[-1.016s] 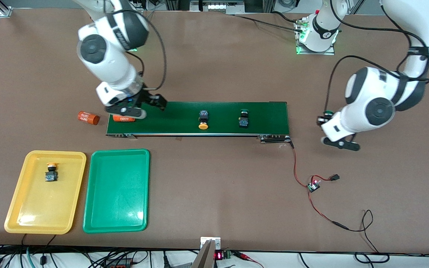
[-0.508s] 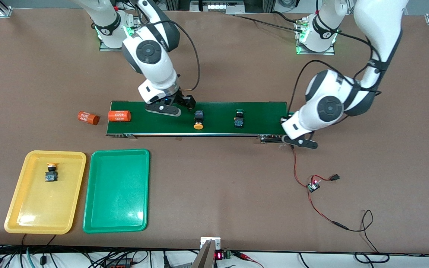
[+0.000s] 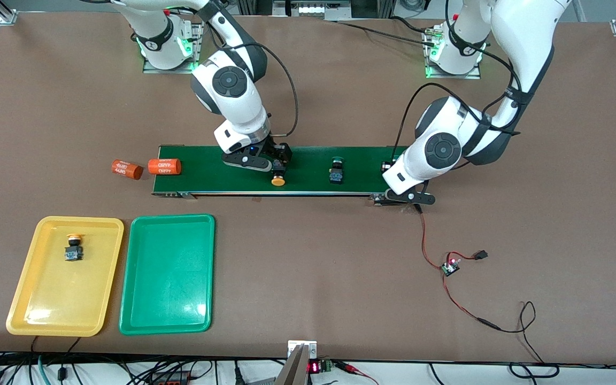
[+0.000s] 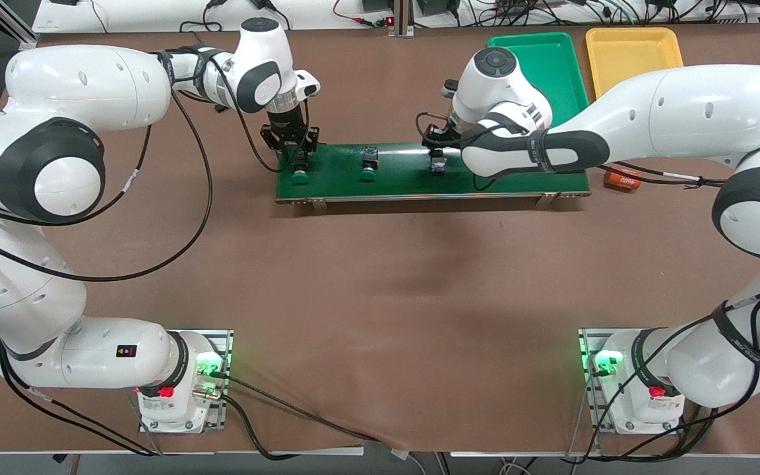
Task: Sort buttons by color to trays
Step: 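Grasp a belt button with the right gripper while the left gripper places one, then carry the yellow button into the yellow tray while the left gripper withdraws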
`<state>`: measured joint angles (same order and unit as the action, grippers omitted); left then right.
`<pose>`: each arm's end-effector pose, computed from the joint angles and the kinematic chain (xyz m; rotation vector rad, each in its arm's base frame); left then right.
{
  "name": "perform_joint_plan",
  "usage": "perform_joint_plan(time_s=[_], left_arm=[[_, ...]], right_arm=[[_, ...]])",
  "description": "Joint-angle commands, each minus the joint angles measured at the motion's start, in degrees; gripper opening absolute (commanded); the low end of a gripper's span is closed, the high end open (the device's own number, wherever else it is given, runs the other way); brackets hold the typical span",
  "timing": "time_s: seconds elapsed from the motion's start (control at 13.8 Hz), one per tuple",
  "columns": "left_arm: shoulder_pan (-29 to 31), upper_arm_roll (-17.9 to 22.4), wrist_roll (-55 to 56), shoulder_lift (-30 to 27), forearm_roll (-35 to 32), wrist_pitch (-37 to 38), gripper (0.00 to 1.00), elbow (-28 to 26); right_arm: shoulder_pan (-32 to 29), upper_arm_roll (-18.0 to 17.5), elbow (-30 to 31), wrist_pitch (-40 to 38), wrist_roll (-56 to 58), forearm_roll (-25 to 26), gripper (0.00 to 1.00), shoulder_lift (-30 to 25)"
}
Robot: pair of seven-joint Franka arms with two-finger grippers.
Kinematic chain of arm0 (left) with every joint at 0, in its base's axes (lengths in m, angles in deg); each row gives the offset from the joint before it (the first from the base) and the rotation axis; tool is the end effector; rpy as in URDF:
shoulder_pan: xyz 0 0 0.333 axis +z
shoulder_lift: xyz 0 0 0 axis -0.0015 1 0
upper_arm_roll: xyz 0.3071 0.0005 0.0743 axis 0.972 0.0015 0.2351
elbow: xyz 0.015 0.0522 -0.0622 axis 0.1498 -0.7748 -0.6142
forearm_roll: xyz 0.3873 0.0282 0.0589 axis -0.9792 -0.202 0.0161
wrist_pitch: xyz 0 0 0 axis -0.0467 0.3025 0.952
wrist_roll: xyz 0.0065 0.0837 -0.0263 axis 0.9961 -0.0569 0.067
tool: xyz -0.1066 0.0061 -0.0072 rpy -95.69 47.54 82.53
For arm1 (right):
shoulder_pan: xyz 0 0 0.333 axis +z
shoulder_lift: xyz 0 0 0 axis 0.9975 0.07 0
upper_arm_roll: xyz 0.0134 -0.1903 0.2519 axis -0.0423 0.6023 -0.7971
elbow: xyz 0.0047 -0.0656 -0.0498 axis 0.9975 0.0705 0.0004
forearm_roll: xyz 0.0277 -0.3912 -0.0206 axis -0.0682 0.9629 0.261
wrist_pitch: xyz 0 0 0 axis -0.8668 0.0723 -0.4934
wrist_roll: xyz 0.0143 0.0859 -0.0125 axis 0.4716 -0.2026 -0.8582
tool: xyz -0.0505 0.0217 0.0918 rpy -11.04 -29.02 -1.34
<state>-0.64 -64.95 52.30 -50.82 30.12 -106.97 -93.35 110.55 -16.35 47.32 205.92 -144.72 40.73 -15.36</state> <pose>0.5364 -0.2528 0.2536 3.0767 -0.1575 -0.3841 0.4677 0.3986 0.2820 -3.0419 0.2832 -0.1304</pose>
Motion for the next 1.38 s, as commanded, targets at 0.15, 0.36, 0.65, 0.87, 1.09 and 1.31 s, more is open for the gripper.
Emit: perform_joint_plan(time_s=[0.15, 0.36, 0.65, 0.87, 1.09, 1.31], left_arm=[[0.7, -0.3, 0.5, -2.2, 0.8, 0.6, 1.00, 0.8], [2.3, 0.3, 0.2, -6.2, 0.8, 5.1, 1.00, 3.8], [2.3, 5.7, -0.2, -11.3, 0.7, 15.5, 1.00, 8.2], [1.5, 11.6, -3.5, -16.2, 0.5, 19.2, 1.00, 7.9], [-1.0, 18.9, -15.6, -21.0, 0.6, 23.6, 1.00, 8.2], [-1.3, 20.3, -20.3, -22.0, 0.0, 31.8, 1.00, 14.1]], right_arm=[[0.8, 0.2, -1.8, 1.2, -0.9, 7.0, 1.00, 3.4], [1.4, 0.2, -1.8, 2.4, -0.9, 10.6, 0.91, 5.5], [1.2, 0.2, -1.7, 3.1, -0.4, 11.2, 0.16, 5.9], [0.6, 0.2, -1.7, 2.7, -0.1, 11.1, 0.00, 5.1], [-2.2, 0.5, -2.4, -2.2, 1.0, 10.5, 0.00, 1.2], [-8.5, 0.5, -6.8, -9.0, 8.9, 10.0, 0.00, -0.2]])
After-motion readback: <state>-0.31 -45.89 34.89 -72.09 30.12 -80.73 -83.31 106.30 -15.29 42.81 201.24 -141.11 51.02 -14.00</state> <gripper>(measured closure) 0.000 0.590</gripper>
